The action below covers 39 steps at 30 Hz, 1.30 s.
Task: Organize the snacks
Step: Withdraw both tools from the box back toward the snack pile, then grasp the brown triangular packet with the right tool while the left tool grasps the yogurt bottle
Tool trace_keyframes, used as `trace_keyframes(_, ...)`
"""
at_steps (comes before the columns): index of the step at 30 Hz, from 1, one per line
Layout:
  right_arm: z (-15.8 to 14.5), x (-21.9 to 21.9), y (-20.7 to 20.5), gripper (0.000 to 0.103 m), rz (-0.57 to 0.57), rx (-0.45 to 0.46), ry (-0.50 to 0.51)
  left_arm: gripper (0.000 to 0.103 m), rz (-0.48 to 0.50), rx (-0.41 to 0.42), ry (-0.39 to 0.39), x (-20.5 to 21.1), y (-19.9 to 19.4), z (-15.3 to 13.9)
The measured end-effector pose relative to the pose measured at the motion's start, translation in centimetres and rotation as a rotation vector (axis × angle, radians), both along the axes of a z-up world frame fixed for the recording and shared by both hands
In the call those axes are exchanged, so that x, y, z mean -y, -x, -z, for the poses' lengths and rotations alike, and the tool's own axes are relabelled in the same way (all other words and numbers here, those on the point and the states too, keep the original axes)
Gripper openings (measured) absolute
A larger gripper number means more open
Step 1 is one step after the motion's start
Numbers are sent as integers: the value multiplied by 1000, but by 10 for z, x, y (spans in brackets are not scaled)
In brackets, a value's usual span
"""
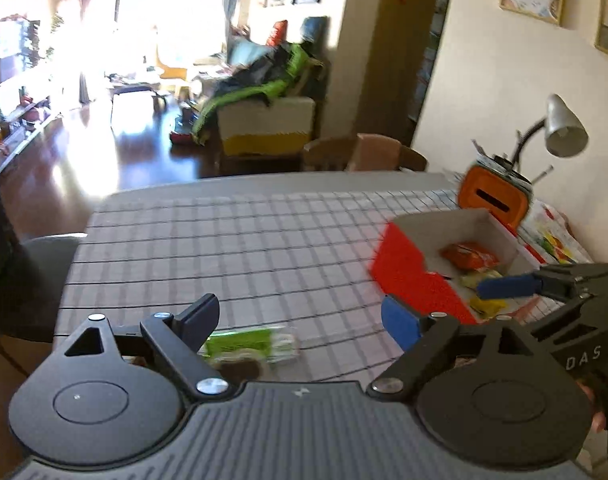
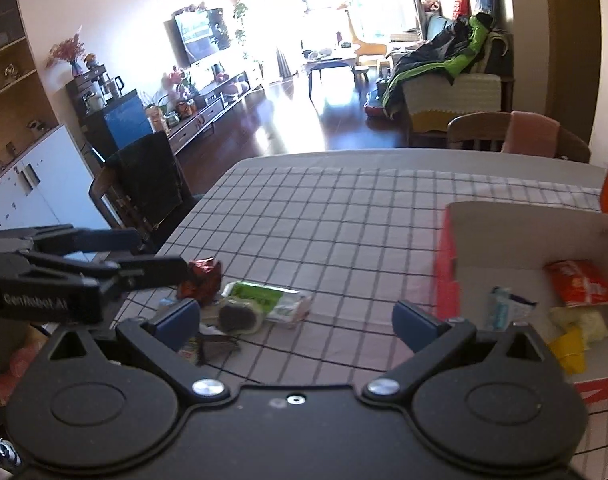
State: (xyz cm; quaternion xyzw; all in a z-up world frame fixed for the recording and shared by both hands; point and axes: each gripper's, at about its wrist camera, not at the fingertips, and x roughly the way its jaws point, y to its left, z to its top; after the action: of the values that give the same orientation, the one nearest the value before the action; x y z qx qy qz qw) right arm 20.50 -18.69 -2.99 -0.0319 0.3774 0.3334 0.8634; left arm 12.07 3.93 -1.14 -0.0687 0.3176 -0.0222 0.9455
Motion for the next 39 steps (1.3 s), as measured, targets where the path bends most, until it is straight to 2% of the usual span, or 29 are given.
trace_keyframes(5,12,-27,8,103,-18,-8,12,100,-76,13,-43,-35,15,10)
trace_keyframes(16,44,-77,13,103,-83,-56,71,100,-163,-102,-20,-99,19,54)
trace_keyframes(28,90,-115,8,102,-187,-96,177,100,-159,-261,-51,-107,2,113)
trace_keyframes(35,108,-131,0,92,-256,-96,225,100,-129,-264,-72,-98,14,130)
trace_keyframes(39,119,-147,-2,90,-330,-93,243,99,-168,-293,-90,-101,20,138)
